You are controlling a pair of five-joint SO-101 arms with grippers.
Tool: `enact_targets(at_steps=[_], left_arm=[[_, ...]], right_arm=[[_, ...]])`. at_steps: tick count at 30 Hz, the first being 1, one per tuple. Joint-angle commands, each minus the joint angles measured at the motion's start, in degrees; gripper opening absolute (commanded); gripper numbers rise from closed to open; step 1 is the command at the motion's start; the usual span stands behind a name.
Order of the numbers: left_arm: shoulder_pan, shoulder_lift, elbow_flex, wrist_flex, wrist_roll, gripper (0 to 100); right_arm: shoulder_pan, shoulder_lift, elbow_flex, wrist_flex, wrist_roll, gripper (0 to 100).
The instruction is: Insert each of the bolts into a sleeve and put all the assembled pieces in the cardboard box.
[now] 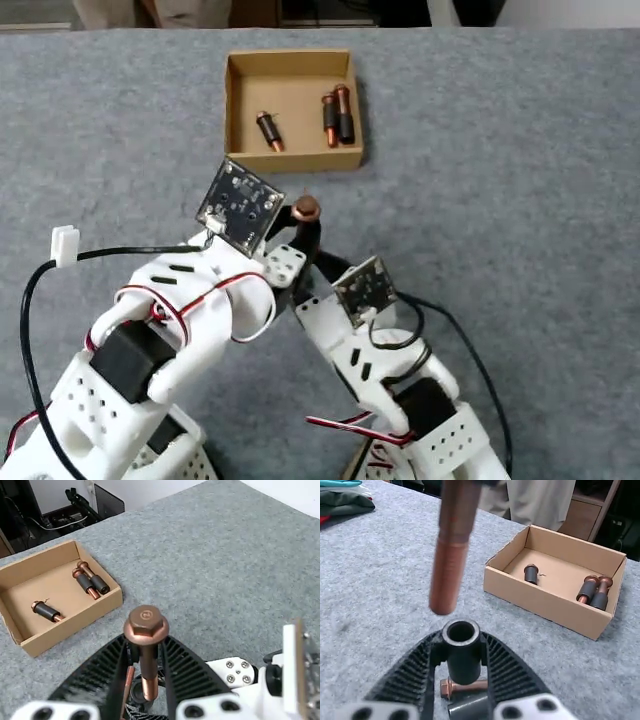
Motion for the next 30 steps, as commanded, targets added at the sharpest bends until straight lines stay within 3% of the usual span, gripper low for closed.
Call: enact_targets(at_steps=[1,9,22,30], left_arm=[[-2.02,-1.10,2.73,-5.45,0.09,2],[-5.36,-8.04,12.31,-12.92,2.90,2],[-4.75,-15.08,16.70,-12.75,3.34,2],[-2.73,-14.55,19.16,-18.02,3.34,2]], right_arm=[[-0.57,-0.84,0.04,0.18,0.00,0.2],[-0.57,-1.27,0.04,0.09,-0.09,0.2],[-0.57,-0.92,0.13,0.09,-0.18,0.2],[-0.57,-0.92,0.13,0.09,-5.89,0.2]])
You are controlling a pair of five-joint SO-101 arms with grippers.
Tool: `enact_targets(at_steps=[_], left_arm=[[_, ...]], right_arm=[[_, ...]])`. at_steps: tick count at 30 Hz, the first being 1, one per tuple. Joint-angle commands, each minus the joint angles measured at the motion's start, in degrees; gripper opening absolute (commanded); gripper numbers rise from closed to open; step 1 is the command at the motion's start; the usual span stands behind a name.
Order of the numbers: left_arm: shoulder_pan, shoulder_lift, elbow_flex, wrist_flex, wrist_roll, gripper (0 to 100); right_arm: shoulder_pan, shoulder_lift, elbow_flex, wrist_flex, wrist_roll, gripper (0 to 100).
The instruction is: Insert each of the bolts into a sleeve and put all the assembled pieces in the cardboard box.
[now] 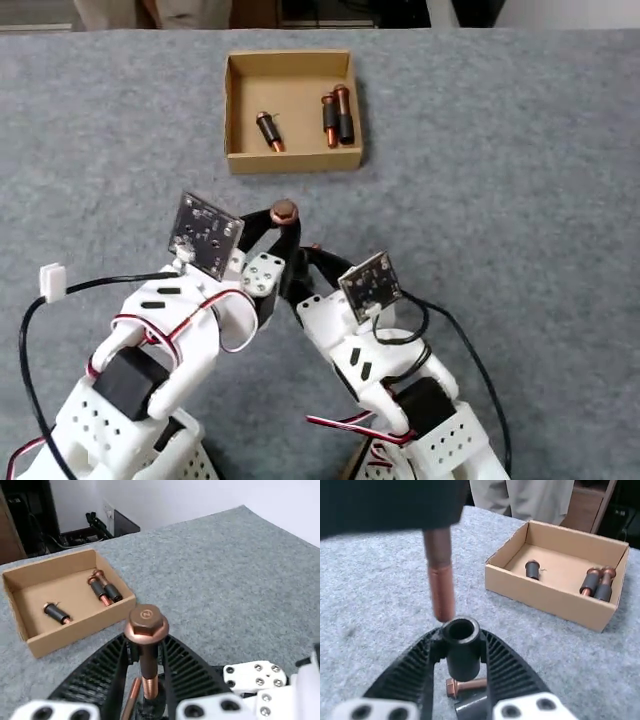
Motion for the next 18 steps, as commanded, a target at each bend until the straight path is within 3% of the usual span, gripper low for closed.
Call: enact_targets(at_steps=[1,18], left_arm=[[0.79,-0.48,-0.18,-4.66,0.62,2],[0.53,-0.40,5.63,-8.53,0.62,2]], right_arm=[[-0.57,-0.66,0.13,0.09,-1.14,0.2],[-0.57,-0.84,0.13,1.76,-1.14,0.2]])
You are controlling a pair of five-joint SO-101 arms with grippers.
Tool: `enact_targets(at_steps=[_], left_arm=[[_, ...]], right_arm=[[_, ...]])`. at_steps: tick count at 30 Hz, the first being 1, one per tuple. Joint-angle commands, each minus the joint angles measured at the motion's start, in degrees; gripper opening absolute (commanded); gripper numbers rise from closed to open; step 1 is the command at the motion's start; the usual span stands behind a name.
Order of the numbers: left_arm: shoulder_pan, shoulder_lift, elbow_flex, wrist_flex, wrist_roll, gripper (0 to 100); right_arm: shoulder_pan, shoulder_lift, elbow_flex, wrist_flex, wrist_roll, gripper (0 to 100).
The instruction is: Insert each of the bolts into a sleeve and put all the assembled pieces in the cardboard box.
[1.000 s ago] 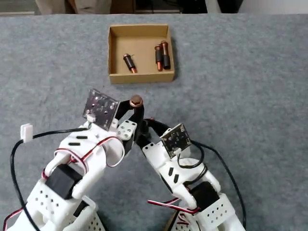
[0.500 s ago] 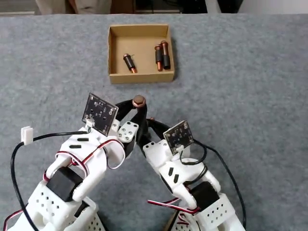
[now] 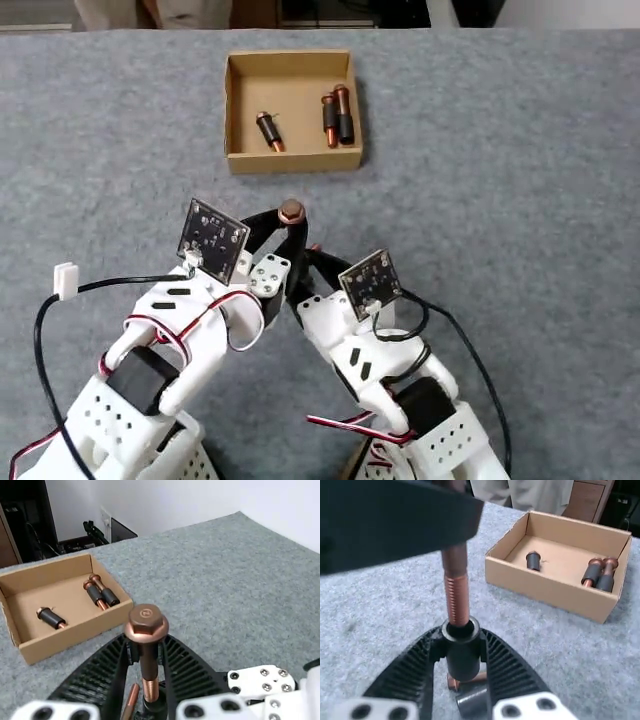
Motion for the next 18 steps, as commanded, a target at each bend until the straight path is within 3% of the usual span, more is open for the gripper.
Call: enact_targets(at_steps=[1,18], left_arm=[[0.44,-0.40,-0.26,-1.76,0.53,2],[2.81,-0.40,-5.80,5.98,5.01,2]], right_arm=[[-0.57,-0.92,0.13,0.44,-0.44,0.2],[-0.57,-1.10,0.13,0.44,-0.44,0.2]])
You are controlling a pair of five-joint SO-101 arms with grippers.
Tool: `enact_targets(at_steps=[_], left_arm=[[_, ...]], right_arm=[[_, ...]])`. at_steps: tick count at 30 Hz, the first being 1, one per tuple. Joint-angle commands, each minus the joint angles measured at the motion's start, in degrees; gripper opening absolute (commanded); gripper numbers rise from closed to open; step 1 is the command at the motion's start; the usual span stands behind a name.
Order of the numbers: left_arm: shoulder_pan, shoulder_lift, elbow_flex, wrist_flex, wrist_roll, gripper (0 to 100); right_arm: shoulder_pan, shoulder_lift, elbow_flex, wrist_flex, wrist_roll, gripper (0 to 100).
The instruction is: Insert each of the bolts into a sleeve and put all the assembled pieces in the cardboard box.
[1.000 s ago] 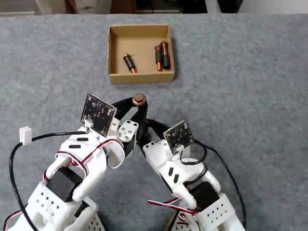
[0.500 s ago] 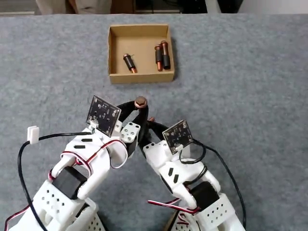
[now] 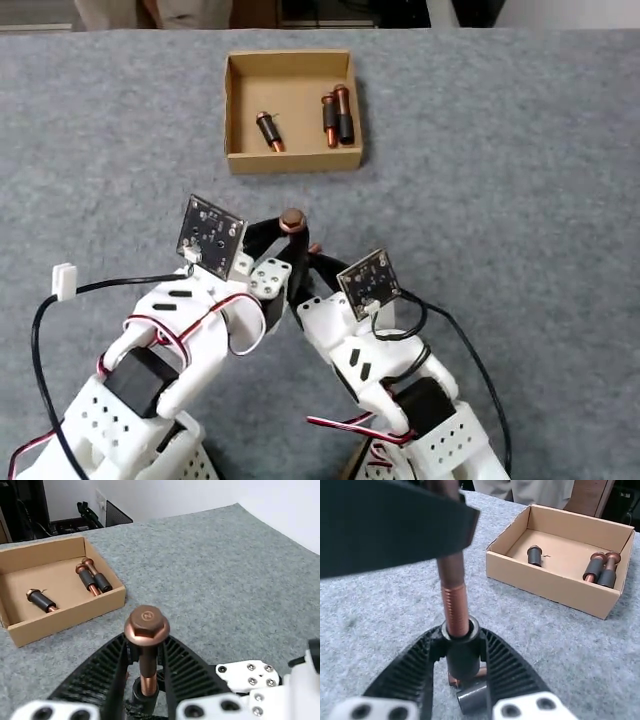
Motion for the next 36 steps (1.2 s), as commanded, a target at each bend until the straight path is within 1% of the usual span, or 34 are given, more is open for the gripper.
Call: enact_targets(at_steps=[1,11,14,16,31,35,36], left_arm=[[1.23,-0.40,-3.08,0.26,0.62,2],[0.88,-0.40,-1.76,0.18,0.18,2],[0.88,-0.40,-1.67,0.18,-3.52,2],[0.88,-0.40,-1.67,0.26,-4.66,2],[0.88,-0.40,-0.09,-1.23,-4.40,2],[0.88,-0.75,-0.18,-0.79,-4.31,10],[0.88,-0.66,-0.26,-0.70,-4.31,11]], right_arm=[[-0.48,-1.10,0.13,-0.09,-0.44,0.2],[-0.48,-1.10,0.13,0.00,-0.44,0.2],[-0.48,-1.10,0.13,0.00,-0.44,0.2],[-0.48,-1.10,0.13,0.00,-0.44,0.2],[-0.48,-0.92,0.13,0.00,-0.44,0.2],[-0.48,-0.66,0.13,0.00,-0.35,0.2],[-0.48,-0.66,0.13,0.00,-0.35,0.2]])
